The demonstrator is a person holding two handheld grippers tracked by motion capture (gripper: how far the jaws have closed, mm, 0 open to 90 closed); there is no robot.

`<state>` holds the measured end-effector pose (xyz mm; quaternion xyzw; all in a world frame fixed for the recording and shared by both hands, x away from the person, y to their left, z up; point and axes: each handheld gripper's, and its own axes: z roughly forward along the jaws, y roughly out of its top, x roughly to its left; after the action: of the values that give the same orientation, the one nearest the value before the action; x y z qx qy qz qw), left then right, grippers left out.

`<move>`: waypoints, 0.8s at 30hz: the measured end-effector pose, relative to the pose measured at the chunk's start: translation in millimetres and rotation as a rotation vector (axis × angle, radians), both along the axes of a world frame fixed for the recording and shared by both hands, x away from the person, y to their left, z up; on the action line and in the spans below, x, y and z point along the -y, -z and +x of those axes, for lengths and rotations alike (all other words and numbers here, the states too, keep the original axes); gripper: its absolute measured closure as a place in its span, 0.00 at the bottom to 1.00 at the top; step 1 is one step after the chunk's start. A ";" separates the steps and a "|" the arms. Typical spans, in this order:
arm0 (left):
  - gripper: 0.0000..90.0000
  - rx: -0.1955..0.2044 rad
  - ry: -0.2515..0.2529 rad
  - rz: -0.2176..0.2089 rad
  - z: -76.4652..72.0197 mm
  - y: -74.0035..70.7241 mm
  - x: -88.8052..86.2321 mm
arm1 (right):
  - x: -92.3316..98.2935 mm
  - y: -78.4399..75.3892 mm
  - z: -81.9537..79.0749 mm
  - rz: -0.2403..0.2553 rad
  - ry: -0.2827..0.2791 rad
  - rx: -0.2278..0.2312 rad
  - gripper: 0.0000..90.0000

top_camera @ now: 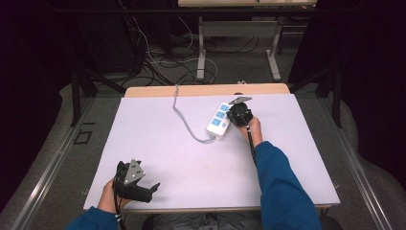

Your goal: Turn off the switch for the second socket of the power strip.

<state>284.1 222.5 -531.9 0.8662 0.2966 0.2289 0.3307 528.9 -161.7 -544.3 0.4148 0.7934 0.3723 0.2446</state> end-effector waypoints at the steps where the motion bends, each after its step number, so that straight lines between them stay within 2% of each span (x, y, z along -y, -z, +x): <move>1: 0.00 0.000 0.000 0.000 0.0 0.0 0.0 | 0.3 0.1 -0.2 0.001 -0.007 0.001 1.00; 24: 0.00 0.000 0.001 0.002 0.1 0.0 0.0 | -0.3 0.8 -0.6 0.001 0.003 0.012 1.00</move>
<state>284.2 222.5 -531.9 0.8667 0.2960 0.2291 0.3298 528.3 -161.4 -545.1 0.4139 0.7911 0.3748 0.2500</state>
